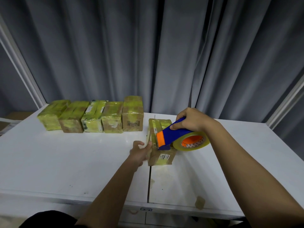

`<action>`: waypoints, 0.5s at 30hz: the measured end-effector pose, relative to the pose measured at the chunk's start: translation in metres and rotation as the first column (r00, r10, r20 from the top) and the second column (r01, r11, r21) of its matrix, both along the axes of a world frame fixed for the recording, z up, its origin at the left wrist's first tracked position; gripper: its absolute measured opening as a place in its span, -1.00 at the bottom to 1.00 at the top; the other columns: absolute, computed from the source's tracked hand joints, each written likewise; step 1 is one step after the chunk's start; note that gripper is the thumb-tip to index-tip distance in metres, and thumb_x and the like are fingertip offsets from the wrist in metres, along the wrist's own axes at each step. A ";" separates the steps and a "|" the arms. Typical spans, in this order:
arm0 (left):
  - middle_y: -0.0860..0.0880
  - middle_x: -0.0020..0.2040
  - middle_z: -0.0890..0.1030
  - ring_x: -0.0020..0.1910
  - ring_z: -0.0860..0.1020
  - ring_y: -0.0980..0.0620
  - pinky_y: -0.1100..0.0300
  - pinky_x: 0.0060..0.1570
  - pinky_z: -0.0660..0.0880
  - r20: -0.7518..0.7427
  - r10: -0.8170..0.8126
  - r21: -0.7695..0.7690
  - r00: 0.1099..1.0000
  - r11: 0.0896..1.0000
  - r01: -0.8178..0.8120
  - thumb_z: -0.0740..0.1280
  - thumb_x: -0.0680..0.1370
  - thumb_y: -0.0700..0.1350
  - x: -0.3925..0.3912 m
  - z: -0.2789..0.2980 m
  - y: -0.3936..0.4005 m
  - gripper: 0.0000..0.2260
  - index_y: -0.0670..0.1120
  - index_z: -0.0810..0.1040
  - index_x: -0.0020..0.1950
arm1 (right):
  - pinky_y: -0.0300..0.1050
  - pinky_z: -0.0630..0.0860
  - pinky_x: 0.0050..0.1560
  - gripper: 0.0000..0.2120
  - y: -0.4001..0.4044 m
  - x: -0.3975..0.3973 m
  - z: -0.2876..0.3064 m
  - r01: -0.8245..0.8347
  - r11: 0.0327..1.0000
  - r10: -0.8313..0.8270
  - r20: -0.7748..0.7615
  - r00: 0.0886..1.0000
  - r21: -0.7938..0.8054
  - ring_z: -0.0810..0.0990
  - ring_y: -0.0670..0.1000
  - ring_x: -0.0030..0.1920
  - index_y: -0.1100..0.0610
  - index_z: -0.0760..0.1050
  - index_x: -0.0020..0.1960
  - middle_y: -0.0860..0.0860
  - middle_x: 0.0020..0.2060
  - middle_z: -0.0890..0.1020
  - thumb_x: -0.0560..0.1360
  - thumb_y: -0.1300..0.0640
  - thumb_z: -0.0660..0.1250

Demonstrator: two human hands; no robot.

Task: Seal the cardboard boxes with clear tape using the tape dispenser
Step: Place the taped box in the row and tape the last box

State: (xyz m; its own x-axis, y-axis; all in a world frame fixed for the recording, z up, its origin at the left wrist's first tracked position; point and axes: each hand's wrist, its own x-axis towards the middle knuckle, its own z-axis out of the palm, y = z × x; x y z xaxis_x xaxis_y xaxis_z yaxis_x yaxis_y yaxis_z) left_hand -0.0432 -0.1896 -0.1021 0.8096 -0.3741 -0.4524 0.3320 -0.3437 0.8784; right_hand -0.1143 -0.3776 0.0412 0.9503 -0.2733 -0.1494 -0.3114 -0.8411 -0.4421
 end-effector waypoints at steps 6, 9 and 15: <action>-0.09 -0.07 0.51 -0.27 0.45 0.06 0.35 -0.56 0.26 -0.039 -0.032 -0.088 0.999 0.996 0.029 0.19 0.58 0.17 -0.013 -0.016 0.002 -0.73 -0.02 0.35 0.07 | -0.07 0.62 -0.06 -0.70 0.003 -0.003 -0.001 0.010 1.000 -0.010 0.005 1.000 -0.010 0.63 -0.02 -0.10 -0.01 0.55 -0.04 -0.06 -0.10 0.65 0.38 -0.19 0.46; -0.18 -0.07 0.54 -0.16 0.50 -0.11 0.31 -0.34 0.41 0.335 0.059 -0.115 0.941 0.993 -0.021 0.21 0.60 -0.23 -0.004 -0.040 0.007 -0.96 -0.15 0.43 0.04 | -0.07 0.63 -0.05 -0.71 0.003 -0.003 0.001 0.019 1.000 -0.019 0.007 1.000 -0.001 0.63 -0.03 -0.11 -0.02 0.54 -0.05 -0.06 -0.11 0.65 0.37 -0.19 0.47; 0.08 0.51 0.09 0.47 0.14 0.11 0.21 0.36 0.22 0.306 -0.065 -0.275 0.950 0.949 0.153 0.04 0.64 0.12 -0.026 -0.001 -0.021 -0.45 0.02 -0.09 0.56 | -0.09 0.62 -0.06 -0.69 0.002 -0.003 0.000 0.026 0.999 -0.026 0.009 1.000 0.019 0.63 -0.03 -0.11 -0.02 0.55 -0.04 -0.06 -0.10 0.64 0.37 -0.19 0.47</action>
